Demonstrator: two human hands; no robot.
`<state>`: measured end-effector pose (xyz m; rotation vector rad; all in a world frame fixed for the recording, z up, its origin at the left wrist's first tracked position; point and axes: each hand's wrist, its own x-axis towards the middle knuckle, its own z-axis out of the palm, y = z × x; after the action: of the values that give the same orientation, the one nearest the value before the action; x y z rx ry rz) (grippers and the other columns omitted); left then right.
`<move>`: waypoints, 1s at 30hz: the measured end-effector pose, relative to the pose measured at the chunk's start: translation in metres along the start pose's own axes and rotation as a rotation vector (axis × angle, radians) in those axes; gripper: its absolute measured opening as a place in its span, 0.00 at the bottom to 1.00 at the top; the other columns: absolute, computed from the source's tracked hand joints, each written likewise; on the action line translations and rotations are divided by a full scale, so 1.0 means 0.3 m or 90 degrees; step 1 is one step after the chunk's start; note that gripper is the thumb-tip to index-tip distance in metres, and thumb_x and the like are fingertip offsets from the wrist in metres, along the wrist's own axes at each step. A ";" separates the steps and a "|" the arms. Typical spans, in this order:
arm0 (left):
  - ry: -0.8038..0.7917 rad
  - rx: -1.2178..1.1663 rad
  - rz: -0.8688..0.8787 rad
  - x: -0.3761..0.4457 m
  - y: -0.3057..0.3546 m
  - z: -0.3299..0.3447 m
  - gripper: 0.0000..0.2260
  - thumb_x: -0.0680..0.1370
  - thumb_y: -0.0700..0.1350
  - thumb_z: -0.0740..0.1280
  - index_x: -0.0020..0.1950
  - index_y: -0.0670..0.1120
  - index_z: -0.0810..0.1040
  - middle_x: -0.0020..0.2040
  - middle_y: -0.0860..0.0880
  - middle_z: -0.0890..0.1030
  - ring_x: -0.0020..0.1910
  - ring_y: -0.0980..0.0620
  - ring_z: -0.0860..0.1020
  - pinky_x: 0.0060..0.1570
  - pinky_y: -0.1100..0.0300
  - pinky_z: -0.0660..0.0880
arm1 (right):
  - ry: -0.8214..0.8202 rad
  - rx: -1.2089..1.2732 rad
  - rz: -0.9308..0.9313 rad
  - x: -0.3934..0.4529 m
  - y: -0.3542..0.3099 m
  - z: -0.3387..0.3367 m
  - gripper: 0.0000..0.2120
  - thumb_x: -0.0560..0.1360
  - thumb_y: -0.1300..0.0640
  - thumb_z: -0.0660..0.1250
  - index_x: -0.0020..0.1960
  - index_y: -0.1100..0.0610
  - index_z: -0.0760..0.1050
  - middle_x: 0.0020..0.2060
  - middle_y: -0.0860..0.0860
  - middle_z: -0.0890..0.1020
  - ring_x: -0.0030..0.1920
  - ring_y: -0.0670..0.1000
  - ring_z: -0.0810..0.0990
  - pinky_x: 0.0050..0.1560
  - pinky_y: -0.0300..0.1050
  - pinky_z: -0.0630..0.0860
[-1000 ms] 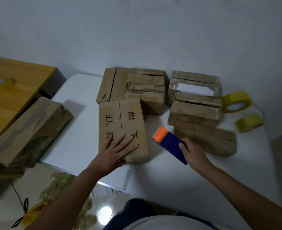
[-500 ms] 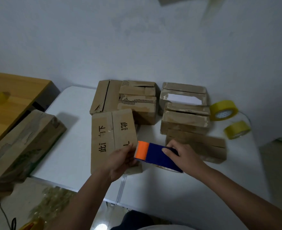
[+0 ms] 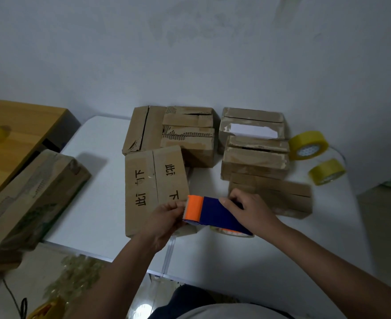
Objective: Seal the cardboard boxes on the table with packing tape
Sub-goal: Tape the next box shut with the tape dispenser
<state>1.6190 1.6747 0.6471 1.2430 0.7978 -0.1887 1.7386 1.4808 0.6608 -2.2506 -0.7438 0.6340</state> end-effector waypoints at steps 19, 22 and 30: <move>0.318 -0.069 0.061 -0.049 -0.093 -0.236 0.08 0.82 0.38 0.63 0.49 0.36 0.80 0.52 0.33 0.81 0.53 0.36 0.80 0.60 0.41 0.76 | -0.062 -0.167 -0.088 0.079 0.045 -0.012 0.17 0.74 0.33 0.61 0.46 0.47 0.71 0.42 0.44 0.80 0.41 0.41 0.79 0.39 0.35 0.76; 0.351 -0.060 0.056 -0.061 -0.110 -0.284 0.08 0.82 0.39 0.63 0.48 0.39 0.80 0.52 0.36 0.81 0.53 0.41 0.79 0.59 0.48 0.76 | -0.059 -0.179 -0.080 0.096 0.059 -0.036 0.16 0.75 0.35 0.62 0.46 0.48 0.73 0.42 0.44 0.80 0.42 0.42 0.78 0.40 0.38 0.77; 0.412 -0.088 0.090 -0.055 -0.145 -0.250 0.10 0.80 0.42 0.67 0.51 0.34 0.79 0.49 0.40 0.82 0.48 0.45 0.78 0.53 0.53 0.78 | -0.019 -0.269 -0.070 0.131 0.051 -0.028 0.26 0.73 0.28 0.53 0.45 0.49 0.76 0.42 0.47 0.82 0.41 0.45 0.79 0.42 0.41 0.78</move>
<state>1.5512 1.7220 0.6168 1.2315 1.2466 0.3999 1.7769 1.4935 0.6463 -2.5596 -1.0920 0.4925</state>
